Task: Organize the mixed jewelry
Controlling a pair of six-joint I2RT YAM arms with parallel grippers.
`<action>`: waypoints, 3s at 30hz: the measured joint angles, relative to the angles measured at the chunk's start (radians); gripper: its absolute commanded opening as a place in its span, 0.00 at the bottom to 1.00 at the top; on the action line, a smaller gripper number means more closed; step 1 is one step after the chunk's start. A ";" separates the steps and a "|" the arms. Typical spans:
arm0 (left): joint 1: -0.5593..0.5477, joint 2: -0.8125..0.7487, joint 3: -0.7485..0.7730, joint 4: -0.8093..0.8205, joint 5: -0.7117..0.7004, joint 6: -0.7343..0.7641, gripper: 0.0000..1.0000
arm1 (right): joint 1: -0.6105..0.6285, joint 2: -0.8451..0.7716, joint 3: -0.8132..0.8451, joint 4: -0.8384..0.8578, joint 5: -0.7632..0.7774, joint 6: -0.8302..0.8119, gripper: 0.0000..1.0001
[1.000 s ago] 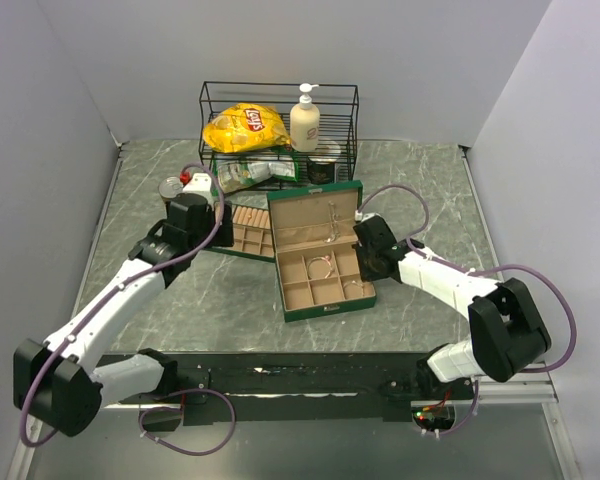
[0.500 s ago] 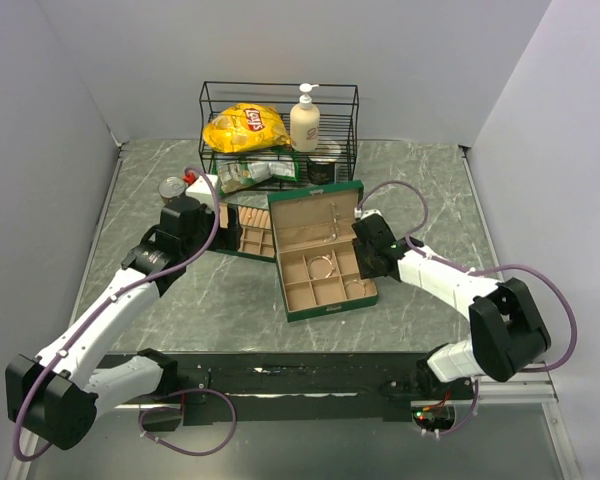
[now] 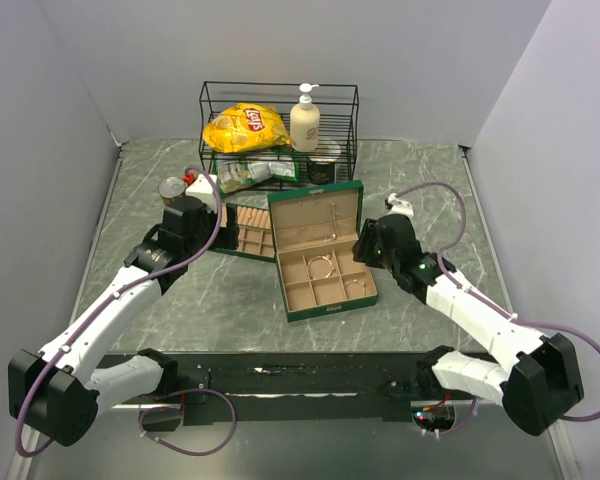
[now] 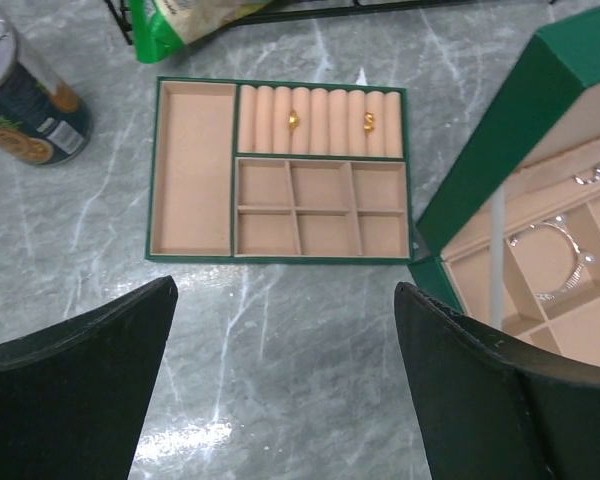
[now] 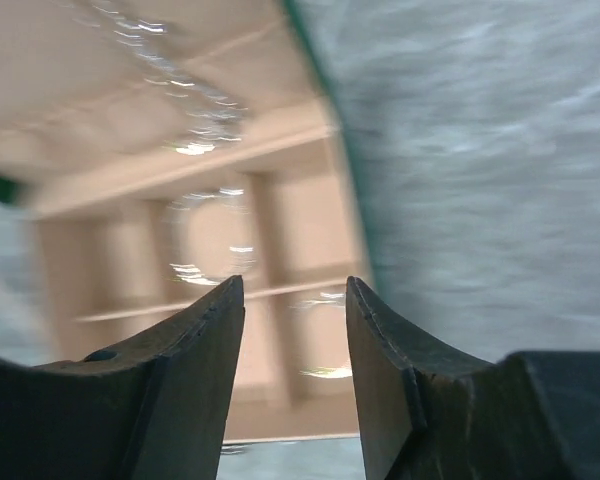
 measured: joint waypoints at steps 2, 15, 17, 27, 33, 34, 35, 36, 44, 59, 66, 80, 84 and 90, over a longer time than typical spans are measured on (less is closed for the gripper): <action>0.000 0.000 0.000 -0.001 -0.020 0.000 0.96 | 0.002 -0.025 -0.053 0.095 -0.058 0.100 0.49; 0.000 0.018 0.000 -0.011 -0.085 -0.005 0.96 | 0.148 0.254 0.002 0.369 0.060 0.607 0.46; 0.000 0.019 0.000 -0.017 -0.091 -0.005 0.96 | 0.151 0.304 0.044 0.381 0.103 0.663 0.45; 0.000 0.043 0.000 -0.023 -0.092 -0.005 0.96 | 0.154 0.428 0.108 0.393 0.236 0.807 0.41; 0.000 0.051 0.000 -0.023 -0.092 -0.005 0.96 | 0.154 0.436 0.112 0.408 0.279 0.829 0.40; 0.000 0.053 0.000 -0.024 -0.092 -0.005 0.96 | 0.154 0.439 0.116 0.409 0.283 0.830 0.40; 0.000 0.053 0.000 -0.024 -0.092 -0.005 0.96 | 0.154 0.444 0.122 0.407 0.287 0.832 0.40; 0.000 0.053 0.000 -0.024 -0.092 -0.005 0.96 | 0.154 0.448 0.125 0.406 0.290 0.834 0.39; 0.000 0.053 0.000 -0.024 -0.092 -0.005 0.96 | 0.154 0.476 0.148 0.402 0.306 0.849 0.32; 0.000 0.053 0.000 -0.024 -0.076 -0.003 0.96 | 0.154 0.498 0.148 0.396 0.303 0.848 0.10; -0.008 0.038 -0.002 -0.017 0.016 0.014 0.96 | 0.145 0.497 0.148 0.403 0.282 0.821 0.00; -0.089 -0.002 -0.028 0.114 0.368 0.032 0.96 | 0.117 0.418 0.071 0.460 0.166 0.715 0.00; -0.159 0.061 -0.008 0.133 0.424 0.049 0.96 | 0.109 0.407 0.050 0.485 0.137 0.700 0.00; -0.292 0.136 0.010 0.198 0.432 0.097 0.96 | 0.097 0.389 0.016 0.518 0.093 0.687 0.00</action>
